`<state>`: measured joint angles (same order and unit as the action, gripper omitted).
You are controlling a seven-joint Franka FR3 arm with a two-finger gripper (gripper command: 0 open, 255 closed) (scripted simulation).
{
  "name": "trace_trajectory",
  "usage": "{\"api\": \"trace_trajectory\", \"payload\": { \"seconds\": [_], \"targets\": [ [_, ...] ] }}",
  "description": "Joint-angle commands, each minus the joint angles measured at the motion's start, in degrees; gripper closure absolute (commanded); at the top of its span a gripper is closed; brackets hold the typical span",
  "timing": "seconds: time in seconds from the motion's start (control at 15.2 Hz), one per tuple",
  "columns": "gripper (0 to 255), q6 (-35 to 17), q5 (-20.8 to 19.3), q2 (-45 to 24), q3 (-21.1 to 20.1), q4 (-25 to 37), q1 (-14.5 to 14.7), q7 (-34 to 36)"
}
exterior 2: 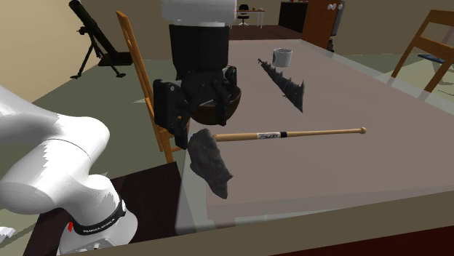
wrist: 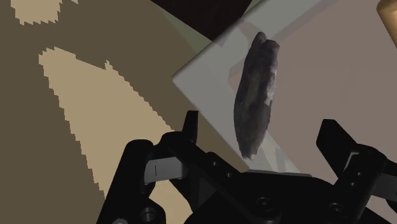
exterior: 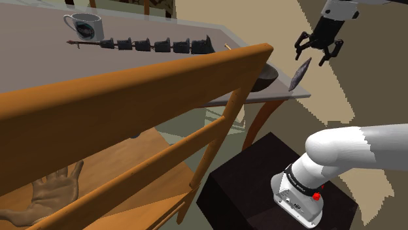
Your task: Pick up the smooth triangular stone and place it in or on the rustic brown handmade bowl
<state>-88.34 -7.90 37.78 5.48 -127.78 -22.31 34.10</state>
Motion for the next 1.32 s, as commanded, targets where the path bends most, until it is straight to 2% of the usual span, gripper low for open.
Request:
{"api": "trace_trajectory", "payload": {
  "seconds": [0.0, 0.4, 0.46, 1.06, 1.25],
  "targets": [
    [0, -0.55, 0.01, -0.01, -0.01, -0.53, 0.01, 0.10],
    [0, -0.54, 0.00, -0.02, -0.01, -0.52, 0.01, 0.09],
    [255, -0.54, 0.00, -0.02, -0.01, -0.52, 0.01, 0.09],
    [255, -0.55, 0.01, -0.02, -0.01, -0.53, 0.01, 0.09],
    [255, 1.60, 0.12, -0.63, -0.12, 2.24, 0.05, -0.11]
  ]
}}
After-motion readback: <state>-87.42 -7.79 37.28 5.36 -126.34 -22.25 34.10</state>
